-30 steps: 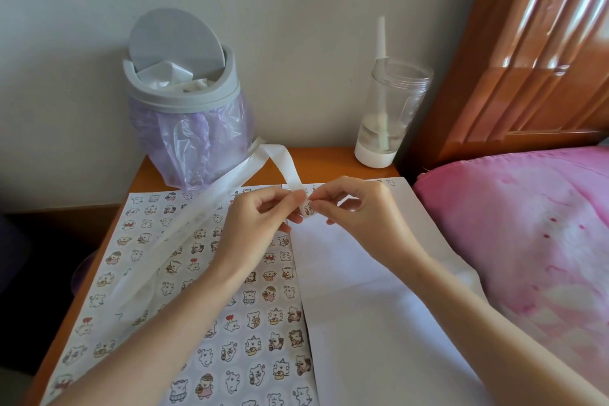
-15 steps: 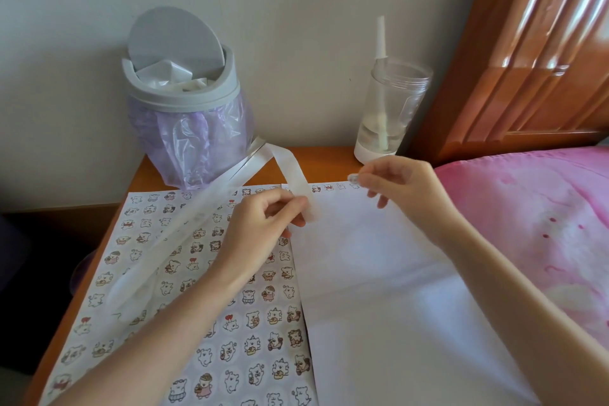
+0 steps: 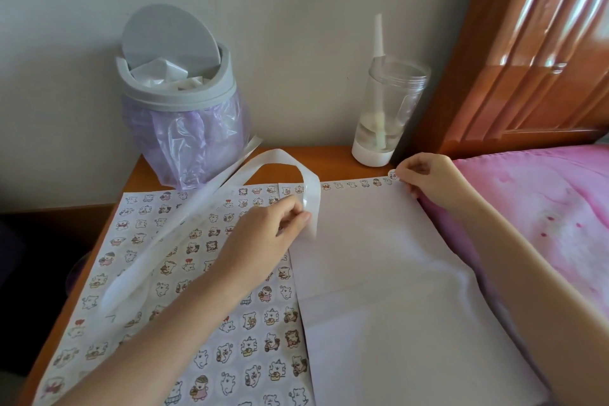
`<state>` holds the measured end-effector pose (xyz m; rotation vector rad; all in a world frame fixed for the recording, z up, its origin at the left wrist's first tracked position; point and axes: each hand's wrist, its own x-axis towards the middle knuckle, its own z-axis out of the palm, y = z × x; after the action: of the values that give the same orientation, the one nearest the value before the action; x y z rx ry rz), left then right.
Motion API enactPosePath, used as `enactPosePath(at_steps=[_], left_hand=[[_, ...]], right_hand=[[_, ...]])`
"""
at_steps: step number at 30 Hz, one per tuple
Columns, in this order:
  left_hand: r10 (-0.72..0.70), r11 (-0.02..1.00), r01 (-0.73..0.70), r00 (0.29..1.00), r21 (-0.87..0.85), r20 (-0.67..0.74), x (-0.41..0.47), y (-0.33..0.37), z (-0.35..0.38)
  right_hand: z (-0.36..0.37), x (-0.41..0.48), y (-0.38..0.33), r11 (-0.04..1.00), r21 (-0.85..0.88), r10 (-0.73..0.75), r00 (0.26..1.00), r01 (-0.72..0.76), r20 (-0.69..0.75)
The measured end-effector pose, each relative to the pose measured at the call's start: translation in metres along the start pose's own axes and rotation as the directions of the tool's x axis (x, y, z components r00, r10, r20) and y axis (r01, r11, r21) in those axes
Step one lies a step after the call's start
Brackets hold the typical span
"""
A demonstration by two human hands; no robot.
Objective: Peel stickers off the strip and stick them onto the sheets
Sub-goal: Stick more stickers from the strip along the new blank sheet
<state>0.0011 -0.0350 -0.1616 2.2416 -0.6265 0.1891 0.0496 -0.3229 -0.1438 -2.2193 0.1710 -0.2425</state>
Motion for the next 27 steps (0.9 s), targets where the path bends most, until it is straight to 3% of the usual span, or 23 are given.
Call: enactPosePath(at_steps=[9,20,27], left_hand=[[0.011,0.996,-0.01,1.0,0.091,-0.012,-0.002,-0.004,-0.003],[0.004,0.997,-0.001,0.999,0.082,-0.033,-0.013,-0.008,-0.006],[-0.022,0.997,0.024,0.999,0.076,-0.027,-0.012,-0.011,-0.005]], right_hand=[[0.006,0.007,0.003,0.983,-0.167,0.074,0.997,-0.071,0.012],[0.01,0.007,-0.005,0.992,-0.059,0.113,0.989,-0.108,0.092],[0.009,0.008,-0.002,0.988,-0.14,0.083,0.993,-0.071,0.079]])
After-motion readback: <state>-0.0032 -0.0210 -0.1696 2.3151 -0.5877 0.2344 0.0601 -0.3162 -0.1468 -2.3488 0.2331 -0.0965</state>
